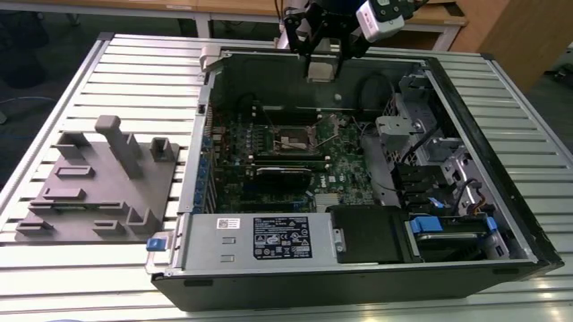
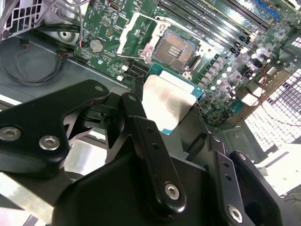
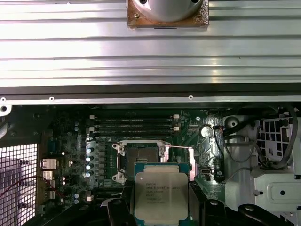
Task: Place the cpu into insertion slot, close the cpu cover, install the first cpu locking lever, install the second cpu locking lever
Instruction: 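Place the cpu into insertion slot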
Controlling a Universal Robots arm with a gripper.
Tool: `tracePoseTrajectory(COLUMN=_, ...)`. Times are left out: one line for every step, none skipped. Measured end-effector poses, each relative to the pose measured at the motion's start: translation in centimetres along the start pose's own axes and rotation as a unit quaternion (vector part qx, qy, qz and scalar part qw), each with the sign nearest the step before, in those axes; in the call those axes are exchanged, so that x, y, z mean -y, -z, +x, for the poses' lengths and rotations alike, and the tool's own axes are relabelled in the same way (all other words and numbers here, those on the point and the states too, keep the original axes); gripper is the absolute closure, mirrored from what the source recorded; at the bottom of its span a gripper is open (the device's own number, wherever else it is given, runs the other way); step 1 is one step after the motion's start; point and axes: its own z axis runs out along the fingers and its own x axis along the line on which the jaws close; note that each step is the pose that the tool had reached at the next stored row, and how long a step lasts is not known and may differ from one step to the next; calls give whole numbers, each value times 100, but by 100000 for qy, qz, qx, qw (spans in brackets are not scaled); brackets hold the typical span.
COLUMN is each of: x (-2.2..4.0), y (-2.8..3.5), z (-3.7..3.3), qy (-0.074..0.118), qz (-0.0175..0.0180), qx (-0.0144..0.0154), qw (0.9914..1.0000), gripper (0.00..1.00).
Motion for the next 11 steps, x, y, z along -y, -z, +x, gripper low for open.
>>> tracePoseTrajectory(x=0, y=-1, z=0, qy=-3, qz=-2, qx=1, qw=100000, gripper=46)
tracePoseTrajectory(x=0, y=-3, z=0, qy=-1, qz=-4, qx=3, qw=100000, gripper=46)
tracePoseTrajectory(x=0, y=-6, z=0, qy=-2, qz=-8, qx=4, qw=100000, gripper=46)
tracePoseTrajectory(x=1, y=-7, z=0, qy=-3, qz=0, qx=2, qw=100000, gripper=46)
tracePoseTrajectory(x=1, y=-10, z=0, qy=-1, qz=0, qx=-2, qw=100000, gripper=46)
tracePoseTrajectory(x=1, y=-11, z=0, qy=-2, qz=1, qx=-1, qw=100000, gripper=46)
tracePoseTrajectory(x=1, y=-13, z=0, qy=-4, qz=2, qx=-1, qw=100000, gripper=46)
tracePoseTrajectory(x=1, y=-15, z=0, qy=-2, qz=1, qx=0, qw=100000, gripper=46)
tracePoseTrajectory(x=1, y=-16, z=0, qy=-2, qz=1, qx=0, qw=100000, gripper=46)
tracePoseTrajectory(x=2, y=-17, z=0, qy=-2, qz=2, qx=0, qw=100000, gripper=46)
tracePoseTrajectory(x=2, y=-18, z=0, qy=-3, qz=5, qx=-2, qw=100000, gripper=46)
